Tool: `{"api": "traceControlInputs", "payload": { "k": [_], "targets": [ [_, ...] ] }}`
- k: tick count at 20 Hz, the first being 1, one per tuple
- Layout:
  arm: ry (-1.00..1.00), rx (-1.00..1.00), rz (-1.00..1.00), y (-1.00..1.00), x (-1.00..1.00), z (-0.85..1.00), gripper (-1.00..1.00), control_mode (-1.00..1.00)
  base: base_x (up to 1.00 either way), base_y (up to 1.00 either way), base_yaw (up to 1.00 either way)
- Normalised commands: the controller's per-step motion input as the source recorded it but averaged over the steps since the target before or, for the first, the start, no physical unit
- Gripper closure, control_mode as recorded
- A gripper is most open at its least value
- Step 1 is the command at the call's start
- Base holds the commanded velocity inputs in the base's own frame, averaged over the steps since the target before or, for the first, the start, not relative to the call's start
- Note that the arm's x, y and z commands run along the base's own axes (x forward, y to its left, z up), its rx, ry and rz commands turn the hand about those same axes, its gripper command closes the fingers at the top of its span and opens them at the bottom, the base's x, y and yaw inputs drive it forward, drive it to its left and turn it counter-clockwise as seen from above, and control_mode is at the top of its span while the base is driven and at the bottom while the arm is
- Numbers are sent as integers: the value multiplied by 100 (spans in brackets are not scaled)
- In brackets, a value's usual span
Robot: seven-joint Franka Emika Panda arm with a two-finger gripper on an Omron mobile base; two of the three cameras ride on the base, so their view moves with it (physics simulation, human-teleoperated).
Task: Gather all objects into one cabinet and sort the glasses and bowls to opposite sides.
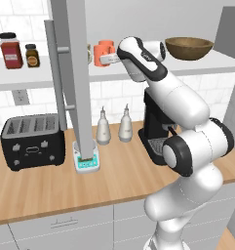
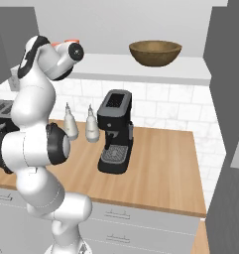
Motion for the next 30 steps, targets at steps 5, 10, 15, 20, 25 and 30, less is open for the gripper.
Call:
{"api": "traceControlInputs", "payload": {
  "k": [5,10,15,20,25,30],
  "targets": [
    [0,0,0,0,0,0,-100,-100,0,0,0],
    [-2,0,-8,-29,-61,0,-100,-100,0,0,0],
    [-4,0,-14,-47,-83,34,-100,-100,0,0,0],
    [0,0,-13,-57,-67,55,-100,-100,0,0,0],
    [1,0,-12,-63,-99,34,-100,-100,0,0,0],
    [3,0,-15,-58,-100,26,-100,-100,0,0,0]
  ]
}}
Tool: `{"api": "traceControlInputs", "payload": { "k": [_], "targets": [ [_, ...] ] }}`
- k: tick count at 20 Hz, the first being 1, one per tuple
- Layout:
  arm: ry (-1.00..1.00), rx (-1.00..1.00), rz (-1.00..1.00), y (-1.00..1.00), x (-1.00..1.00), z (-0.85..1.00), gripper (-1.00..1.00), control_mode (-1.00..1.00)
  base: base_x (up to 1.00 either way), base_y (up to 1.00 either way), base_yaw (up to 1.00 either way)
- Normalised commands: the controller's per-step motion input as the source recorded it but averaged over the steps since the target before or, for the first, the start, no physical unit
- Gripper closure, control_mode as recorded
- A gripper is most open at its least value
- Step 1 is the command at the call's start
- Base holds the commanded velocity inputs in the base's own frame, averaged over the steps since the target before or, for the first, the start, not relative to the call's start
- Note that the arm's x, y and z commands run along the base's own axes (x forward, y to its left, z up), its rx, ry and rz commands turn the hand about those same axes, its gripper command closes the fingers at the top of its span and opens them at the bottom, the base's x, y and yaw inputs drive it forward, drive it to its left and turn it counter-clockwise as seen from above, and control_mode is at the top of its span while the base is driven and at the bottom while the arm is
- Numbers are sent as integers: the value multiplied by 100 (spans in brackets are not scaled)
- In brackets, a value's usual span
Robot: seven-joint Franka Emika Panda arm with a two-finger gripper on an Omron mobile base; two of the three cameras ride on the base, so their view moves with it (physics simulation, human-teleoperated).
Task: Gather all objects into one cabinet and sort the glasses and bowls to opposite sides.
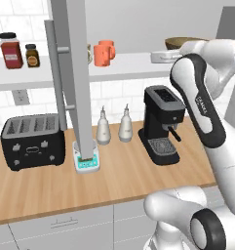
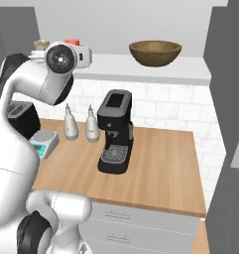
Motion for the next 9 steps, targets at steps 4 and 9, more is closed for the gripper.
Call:
{"api": "traceControlInputs", "payload": {
  "k": [4,9],
  "targets": [
    [5,0,-19,-25,-100,0,-100,-100,0,0,0],
    [9,0,-19,-22,-100,-3,-100,-100,0,0,0]
  ]
}}
